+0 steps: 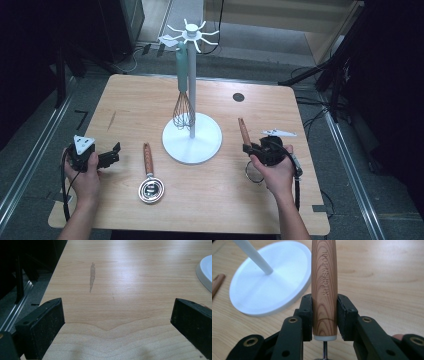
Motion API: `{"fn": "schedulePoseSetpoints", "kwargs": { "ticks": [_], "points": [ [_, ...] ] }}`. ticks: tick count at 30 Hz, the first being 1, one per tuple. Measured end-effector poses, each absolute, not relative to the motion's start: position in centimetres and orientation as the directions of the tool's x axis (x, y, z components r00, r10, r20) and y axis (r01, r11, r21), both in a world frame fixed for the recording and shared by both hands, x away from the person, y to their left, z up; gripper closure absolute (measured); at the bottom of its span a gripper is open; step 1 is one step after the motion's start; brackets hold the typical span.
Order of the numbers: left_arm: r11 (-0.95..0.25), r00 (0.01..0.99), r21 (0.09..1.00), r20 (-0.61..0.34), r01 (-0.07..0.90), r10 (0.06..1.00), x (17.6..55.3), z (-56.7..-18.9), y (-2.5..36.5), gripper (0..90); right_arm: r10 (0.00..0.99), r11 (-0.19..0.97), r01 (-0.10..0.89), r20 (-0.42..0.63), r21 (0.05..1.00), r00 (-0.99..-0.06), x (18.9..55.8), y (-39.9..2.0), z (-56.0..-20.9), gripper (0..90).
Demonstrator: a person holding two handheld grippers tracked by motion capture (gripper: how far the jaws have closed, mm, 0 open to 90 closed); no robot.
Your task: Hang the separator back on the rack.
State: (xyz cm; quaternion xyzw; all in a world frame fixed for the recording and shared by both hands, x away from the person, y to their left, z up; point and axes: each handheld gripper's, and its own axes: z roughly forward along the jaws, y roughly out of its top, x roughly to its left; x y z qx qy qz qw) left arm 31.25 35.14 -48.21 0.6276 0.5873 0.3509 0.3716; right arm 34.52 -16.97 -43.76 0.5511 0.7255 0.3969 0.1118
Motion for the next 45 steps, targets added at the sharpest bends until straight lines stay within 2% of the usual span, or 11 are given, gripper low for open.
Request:
{"fn": "schedulePoseSetpoints", "kwargs": {
  "ticks": [15,45],
  "points": [
    [-0.037,0.067,0.878,0.006,0.477,0.998,31.2,-48.2,35.1,0.0,0.875,0.054,0.569,0.236,0.821,-0.423,33.3,-16.2,-41.9,69.8],
    [-0.038,0.068,0.879,0.006,0.476,0.998,31.2,-48.2,35.1,0.0,0.833,0.040,0.409,0.196,0.911,-0.518,32.2,-14.0,-39.6,69.8]
  ]
}}
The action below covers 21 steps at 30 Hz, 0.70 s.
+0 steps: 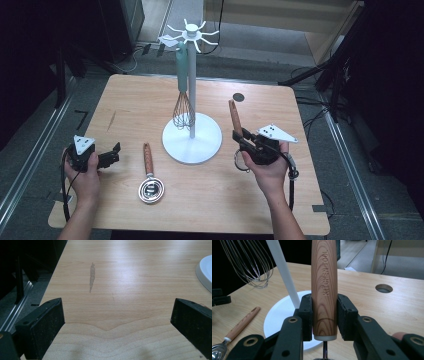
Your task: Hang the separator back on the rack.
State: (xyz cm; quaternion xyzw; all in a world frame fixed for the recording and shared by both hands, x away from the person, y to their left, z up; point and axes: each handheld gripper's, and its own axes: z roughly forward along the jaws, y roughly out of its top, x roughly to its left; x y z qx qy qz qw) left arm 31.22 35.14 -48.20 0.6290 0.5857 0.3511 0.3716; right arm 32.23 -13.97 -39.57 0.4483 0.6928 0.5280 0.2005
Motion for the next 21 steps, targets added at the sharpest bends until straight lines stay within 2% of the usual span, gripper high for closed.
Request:
{"fn": "schedulePoseSetpoints", "kwargs": {
  "ticks": [21],
  "points": [
    [-0.038,0.068,0.879,0.006,0.475,0.998,31.2,-48.2,35.1,0.0,0.808,0.028,0.347,0.183,0.938,-0.560,32.3,-12.5,-38.3,69.8]
  ]
}}
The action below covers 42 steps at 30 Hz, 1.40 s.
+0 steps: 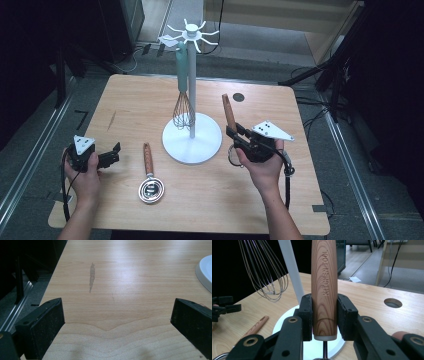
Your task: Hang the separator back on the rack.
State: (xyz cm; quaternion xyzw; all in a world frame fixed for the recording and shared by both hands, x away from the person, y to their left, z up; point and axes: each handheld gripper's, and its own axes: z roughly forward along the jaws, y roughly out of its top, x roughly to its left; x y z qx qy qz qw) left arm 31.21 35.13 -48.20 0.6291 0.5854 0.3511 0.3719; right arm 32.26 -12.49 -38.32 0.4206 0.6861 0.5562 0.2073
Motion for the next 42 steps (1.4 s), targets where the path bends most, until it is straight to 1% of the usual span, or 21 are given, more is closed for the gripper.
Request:
{"fn": "schedulePoseSetpoints", "kwargs": {
  "ticks": [13,42],
  "points": [
    [-0.036,0.067,0.880,0.005,0.474,0.998,31.2,-48.2,35.1,0.0,0.798,0.023,0.309,0.169,0.951,-0.579,32.5,-12.1,-37.2,69.7],
    [-0.037,0.068,0.879,0.005,0.475,0.998,31.2,-48.2,35.1,0.0,0.772,0.004,0.260,0.162,0.966,-0.614,32.7,-10.4,-35.2,69.7]
  ]
}}
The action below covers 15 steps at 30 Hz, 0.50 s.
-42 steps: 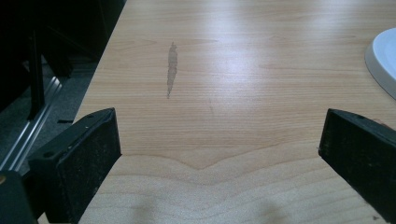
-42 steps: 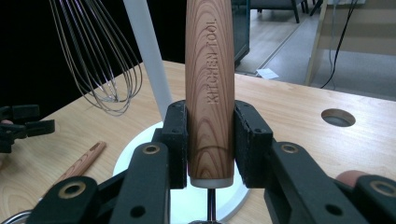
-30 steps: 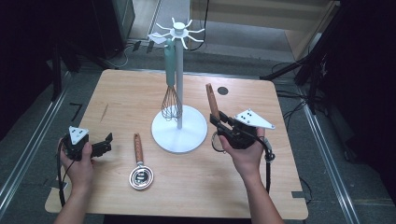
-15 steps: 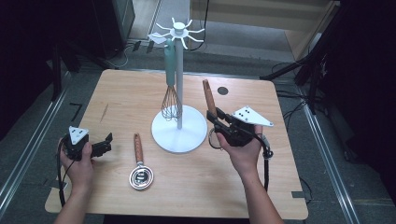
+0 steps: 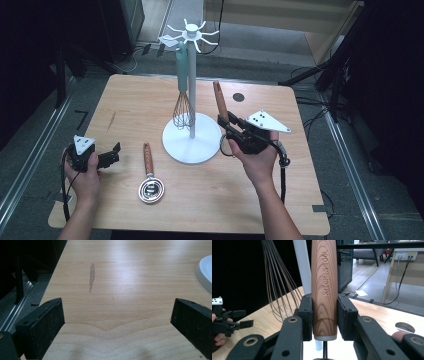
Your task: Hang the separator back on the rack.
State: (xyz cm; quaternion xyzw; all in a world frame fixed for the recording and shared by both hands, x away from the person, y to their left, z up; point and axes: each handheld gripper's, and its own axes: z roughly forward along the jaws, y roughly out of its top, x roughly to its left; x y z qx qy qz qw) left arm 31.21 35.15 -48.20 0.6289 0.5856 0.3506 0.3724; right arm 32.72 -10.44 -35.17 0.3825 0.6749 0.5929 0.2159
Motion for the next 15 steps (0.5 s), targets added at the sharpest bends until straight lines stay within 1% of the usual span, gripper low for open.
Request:
{"fn": "schedulePoseSetpoints", "kwargs": {
  "ticks": [15],
  "points": [
    [-0.035,0.067,0.879,0.003,0.475,0.998,31.22,-48.20,35.14,0.0,0.759,-0.014,0.227,0.158,0.974,-0.631,32.77,-9.78,-34.21,69.8]
  ]
}}
